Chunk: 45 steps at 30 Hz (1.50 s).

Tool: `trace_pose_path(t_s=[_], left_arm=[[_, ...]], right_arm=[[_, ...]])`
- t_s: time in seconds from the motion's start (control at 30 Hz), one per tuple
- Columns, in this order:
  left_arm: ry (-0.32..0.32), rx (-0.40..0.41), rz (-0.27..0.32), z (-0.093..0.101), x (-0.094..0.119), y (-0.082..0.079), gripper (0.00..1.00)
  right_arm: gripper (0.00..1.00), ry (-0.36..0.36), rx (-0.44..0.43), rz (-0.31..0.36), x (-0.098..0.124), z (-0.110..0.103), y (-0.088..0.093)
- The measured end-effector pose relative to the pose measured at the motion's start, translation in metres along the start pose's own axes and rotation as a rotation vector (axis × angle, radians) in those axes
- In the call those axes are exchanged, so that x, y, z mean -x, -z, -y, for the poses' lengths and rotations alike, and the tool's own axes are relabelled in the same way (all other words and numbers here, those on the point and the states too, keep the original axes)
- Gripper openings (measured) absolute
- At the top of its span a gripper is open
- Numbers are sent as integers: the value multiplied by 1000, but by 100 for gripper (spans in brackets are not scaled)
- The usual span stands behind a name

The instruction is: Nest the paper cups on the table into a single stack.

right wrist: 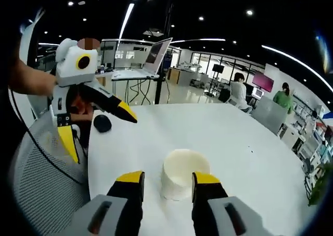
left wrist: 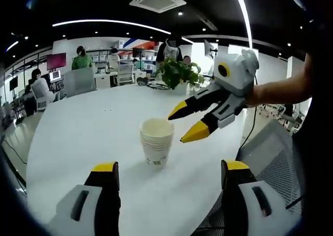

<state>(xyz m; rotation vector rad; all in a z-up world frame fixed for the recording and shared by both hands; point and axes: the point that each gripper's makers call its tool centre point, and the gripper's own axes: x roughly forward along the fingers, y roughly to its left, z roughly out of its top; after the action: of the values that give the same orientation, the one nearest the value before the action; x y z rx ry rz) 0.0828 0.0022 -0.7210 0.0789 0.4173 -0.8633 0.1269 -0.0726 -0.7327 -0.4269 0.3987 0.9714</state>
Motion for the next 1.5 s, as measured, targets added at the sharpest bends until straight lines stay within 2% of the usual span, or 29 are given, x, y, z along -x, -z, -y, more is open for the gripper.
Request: trace_pose_path(t_s=[0.1, 0.23, 0.33, 0.5, 0.63, 0.8, 0.97, 1.27, 1.4, 1.5], left_arm=[[5, -8, -4, 0, -1, 0, 79], [8, -27, -23, 1, -4, 2, 79], [14, -23, -15, 0, -5, 1, 79], [17, -38, -25, -8, -15, 3, 77], [40, -63, -46, -11, -24, 6, 77], [72, -96, -91, -4, -37, 10, 76], [92, -114, -118, -2, -51, 14, 76], [88, -143, -154, -11, -76, 23, 71], [117, -166, -190, -14, -87, 29, 68], [146, -201, -216, -15, -94, 30, 66]], right_arm=[[34, 22, -9, 6, 1, 6, 2], [33, 8, -11, 7, -2, 7, 0], [33, -7, -5, 1, -5, 7, -1], [35, -2, -11, 5, -5, 13, -1], [39, 6, -6, -20, -2, 17, 8], [42, 2, -10, -51, -3, 21, 21], [45, -20, -38, -79, -11, 24, 36], [49, -37, -115, -71, -25, 22, 46], [48, -53, -89, -88, -35, 19, 53], [47, -61, -115, -77, -39, 21, 50]])
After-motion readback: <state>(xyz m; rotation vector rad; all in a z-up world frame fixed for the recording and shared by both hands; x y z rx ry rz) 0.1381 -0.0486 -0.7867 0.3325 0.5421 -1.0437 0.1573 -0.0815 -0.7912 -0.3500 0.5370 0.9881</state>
